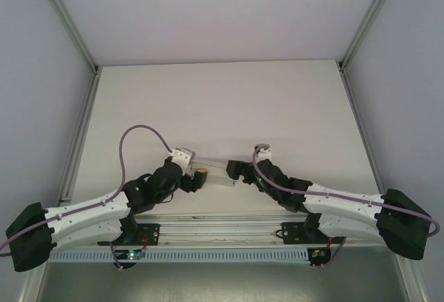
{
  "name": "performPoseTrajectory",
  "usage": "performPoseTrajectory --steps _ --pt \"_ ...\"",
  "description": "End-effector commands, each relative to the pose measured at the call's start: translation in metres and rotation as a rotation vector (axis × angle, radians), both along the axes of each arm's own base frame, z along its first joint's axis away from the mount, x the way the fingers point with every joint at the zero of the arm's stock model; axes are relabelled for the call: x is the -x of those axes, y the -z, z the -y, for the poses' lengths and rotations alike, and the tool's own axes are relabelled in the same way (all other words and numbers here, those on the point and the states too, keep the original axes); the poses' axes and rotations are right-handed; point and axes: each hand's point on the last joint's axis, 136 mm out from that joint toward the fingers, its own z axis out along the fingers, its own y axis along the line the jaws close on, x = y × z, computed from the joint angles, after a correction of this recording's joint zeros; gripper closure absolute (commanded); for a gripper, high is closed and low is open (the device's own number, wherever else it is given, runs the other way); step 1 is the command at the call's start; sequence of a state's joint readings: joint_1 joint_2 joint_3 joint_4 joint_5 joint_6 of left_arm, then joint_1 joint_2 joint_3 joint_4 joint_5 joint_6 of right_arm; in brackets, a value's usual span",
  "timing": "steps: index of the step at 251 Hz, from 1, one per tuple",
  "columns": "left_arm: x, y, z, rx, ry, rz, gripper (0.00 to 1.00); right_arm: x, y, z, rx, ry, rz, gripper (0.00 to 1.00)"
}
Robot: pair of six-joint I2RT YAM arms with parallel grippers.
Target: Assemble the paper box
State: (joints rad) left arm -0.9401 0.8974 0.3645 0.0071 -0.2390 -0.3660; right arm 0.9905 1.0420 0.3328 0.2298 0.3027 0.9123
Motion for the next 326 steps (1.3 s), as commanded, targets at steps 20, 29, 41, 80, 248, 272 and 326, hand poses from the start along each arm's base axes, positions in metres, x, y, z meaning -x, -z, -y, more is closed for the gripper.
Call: performPoseTrajectory --steps 20,29,41,80,248,272,326 --pt "0.022 0.001 0.011 -0.006 0.095 -0.115 0.00 0.017 0.057 0.030 0.186 0.019 -0.128 0.03" --pt "0.023 -0.004 0.013 0.007 0.102 -0.117 0.00 0.017 0.058 0.029 0.184 0.021 -0.130 0.03" --pt "0.023 -0.011 0.015 0.027 0.094 -0.123 0.00 0.017 0.060 0.030 0.185 0.023 -0.137 0.03" --pt "0.016 -0.039 0.011 0.100 -0.014 -0.154 0.00 0.025 0.074 0.037 0.216 0.011 -0.168 0.05" --pt "-0.026 -0.008 -0.011 0.423 -0.324 -0.532 0.03 0.026 0.090 0.039 0.336 -0.110 -0.070 0.10" --pt "-0.026 -0.001 -0.012 0.442 -0.329 -0.539 0.06 0.025 0.092 0.041 0.338 -0.102 -0.074 0.10" --pt "-0.022 0.027 -0.025 0.467 -0.404 -0.571 0.19 0.024 0.097 0.046 0.368 -0.093 -0.080 0.10"
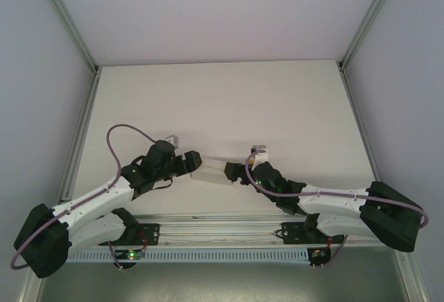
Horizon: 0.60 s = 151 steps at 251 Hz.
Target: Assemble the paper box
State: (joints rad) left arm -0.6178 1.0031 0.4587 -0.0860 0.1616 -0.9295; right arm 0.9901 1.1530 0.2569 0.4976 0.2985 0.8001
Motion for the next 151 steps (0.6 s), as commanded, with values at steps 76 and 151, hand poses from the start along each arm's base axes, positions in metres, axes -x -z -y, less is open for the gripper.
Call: performPoseTrajectory --steps 76,151 --pt "0.008 0.034 -0.024 0.048 -0.102 -0.063 0.32 0.027 0.099 0.065 0.410 0.006 -0.210 0.13" --pt "0.016 0.042 -0.028 0.093 -0.088 -0.010 0.51 0.027 0.101 0.066 0.434 -0.024 -0.189 0.14"
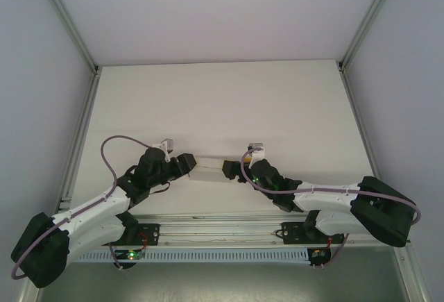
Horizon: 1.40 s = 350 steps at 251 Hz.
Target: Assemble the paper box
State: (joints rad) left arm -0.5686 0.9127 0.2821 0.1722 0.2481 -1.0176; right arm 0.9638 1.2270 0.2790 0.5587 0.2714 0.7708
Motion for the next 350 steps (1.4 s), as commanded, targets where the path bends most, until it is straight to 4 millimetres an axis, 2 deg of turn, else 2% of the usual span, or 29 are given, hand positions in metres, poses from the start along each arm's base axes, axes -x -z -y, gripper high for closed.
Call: performPoseTrajectory --steps 1,22,51,86,102,121,145,160,183,203,212,229,241,277,312,350 --pt "0.013 0.043 -0.026 -0.091 -0.053 -0.073 0.51 0.037 0.100 0.073 0.429 -0.009 -0.198 0.14" --pt "0.016 0.048 -0.034 -0.116 -0.072 -0.057 0.58 0.037 0.100 0.074 0.431 -0.023 -0.199 0.15" --pt "0.019 0.050 -0.037 -0.123 -0.069 -0.038 0.59 0.035 0.100 0.076 0.419 -0.026 -0.202 0.16" --pt "0.023 0.060 -0.044 -0.138 -0.092 -0.057 0.64 0.036 0.097 0.067 0.382 -0.078 -0.189 0.17" --pt "0.024 0.062 -0.043 -0.141 -0.083 -0.064 0.74 0.037 0.096 0.062 0.375 -0.108 -0.181 0.18" --pt "0.024 0.063 -0.043 -0.141 -0.080 -0.064 0.80 0.037 0.097 0.058 0.375 -0.131 -0.177 0.18" --pt "0.025 0.066 -0.042 -0.146 -0.073 -0.061 0.82 0.038 0.101 0.057 0.383 -0.145 -0.183 0.19" --pt "0.026 0.070 -0.044 -0.149 -0.078 -0.064 0.89 0.039 0.103 0.055 0.381 -0.164 -0.183 0.21" --pt "0.028 0.077 -0.049 -0.161 -0.093 -0.069 0.92 0.039 0.105 0.053 0.380 -0.172 -0.179 0.22" --pt "0.030 0.082 -0.056 -0.169 -0.127 -0.073 1.00 0.037 0.105 0.052 0.373 -0.176 -0.167 0.31" --pt "0.030 0.083 -0.056 -0.164 -0.127 -0.067 1.00 0.037 0.105 0.051 0.367 -0.185 -0.156 0.33" --pt "0.031 0.082 -0.056 -0.153 -0.123 -0.053 1.00 0.036 0.104 0.048 0.355 -0.201 -0.139 0.44" --pt "0.032 0.080 -0.054 -0.139 -0.115 -0.040 1.00 0.036 0.102 0.045 0.348 -0.210 -0.134 0.46" --pt "0.033 0.073 -0.051 -0.120 -0.097 -0.003 1.00 0.037 0.100 0.035 0.325 -0.256 -0.121 0.67" --pt "0.035 0.073 -0.049 -0.115 -0.077 -0.007 1.00 0.036 0.102 0.032 0.324 -0.265 -0.127 0.82" --pt "0.037 0.081 -0.051 -0.141 -0.075 -0.033 1.00 0.034 0.104 0.030 0.327 -0.267 -0.122 0.91"
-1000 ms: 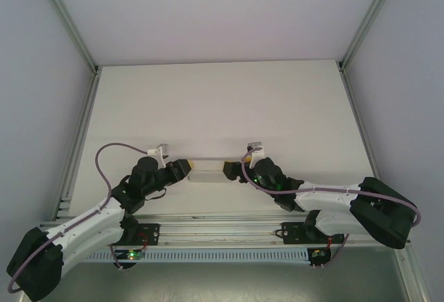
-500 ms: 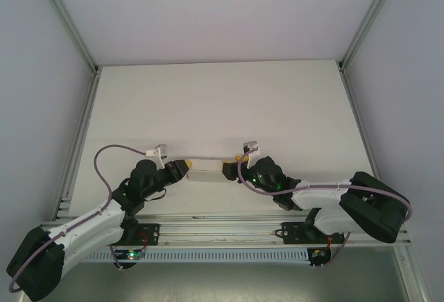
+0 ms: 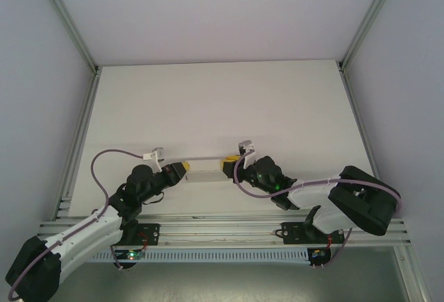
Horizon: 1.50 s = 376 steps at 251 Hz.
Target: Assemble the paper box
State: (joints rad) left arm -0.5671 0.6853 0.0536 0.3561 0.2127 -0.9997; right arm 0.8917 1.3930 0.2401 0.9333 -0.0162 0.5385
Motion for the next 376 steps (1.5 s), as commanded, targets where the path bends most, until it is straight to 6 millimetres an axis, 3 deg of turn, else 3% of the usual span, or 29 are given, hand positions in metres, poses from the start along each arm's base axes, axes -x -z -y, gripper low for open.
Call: performPoseTrajectory --steps 1,28,72,115,133,164,195,209,232,236,315,339,376 --pt "0.021 0.078 -0.033 -0.208 -0.059 -0.210 1.00 0.030 0.116 0.064 0.410 0.036 -0.232 0.92" --pt "0.021 0.079 -0.032 -0.227 -0.044 -0.209 1.00 0.030 0.117 0.064 0.413 0.039 -0.233 0.98" --pt "0.021 0.077 -0.030 -0.235 -0.026 -0.206 1.00 0.030 0.118 0.067 0.409 0.050 -0.233 1.00" --pt "0.019 0.069 -0.027 -0.229 -0.019 -0.200 1.00 0.029 0.109 0.061 0.379 0.038 -0.234 0.88" --pt "0.017 0.061 -0.024 -0.216 -0.010 -0.182 0.77 0.027 0.103 0.059 0.368 0.048 -0.233 0.78" --pt "0.013 0.044 -0.016 -0.196 0.024 -0.139 0.57 0.022 0.088 0.052 0.315 0.058 -0.220 0.62" --pt "0.008 0.030 -0.008 -0.210 0.061 -0.115 0.41 0.015 0.076 0.044 0.307 0.064 -0.212 0.60" --pt "0.004 0.025 -0.006 -0.214 0.065 -0.109 0.26 0.013 0.072 0.040 0.303 0.061 -0.206 0.51" --pt "-0.003 0.015 -0.001 -0.222 0.077 -0.092 0.04 0.013 0.070 0.037 0.297 0.056 -0.216 0.47" --pt "-0.004 0.013 0.000 -0.224 0.078 -0.089 0.00 0.008 0.060 0.030 0.277 0.055 -0.200 0.46" --pt "-0.021 -0.018 0.001 -0.276 0.062 -0.034 0.00 -0.009 0.011 0.022 0.207 0.095 -0.107 0.21" --pt "-0.026 -0.024 -0.004 -0.314 0.035 -0.039 0.00 -0.012 -0.007 0.019 0.194 0.085 -0.069 0.02" --pt "-0.038 -0.044 -0.016 -0.403 -0.024 -0.034 0.00 -0.020 -0.039 0.019 0.184 0.084 0.011 0.02"
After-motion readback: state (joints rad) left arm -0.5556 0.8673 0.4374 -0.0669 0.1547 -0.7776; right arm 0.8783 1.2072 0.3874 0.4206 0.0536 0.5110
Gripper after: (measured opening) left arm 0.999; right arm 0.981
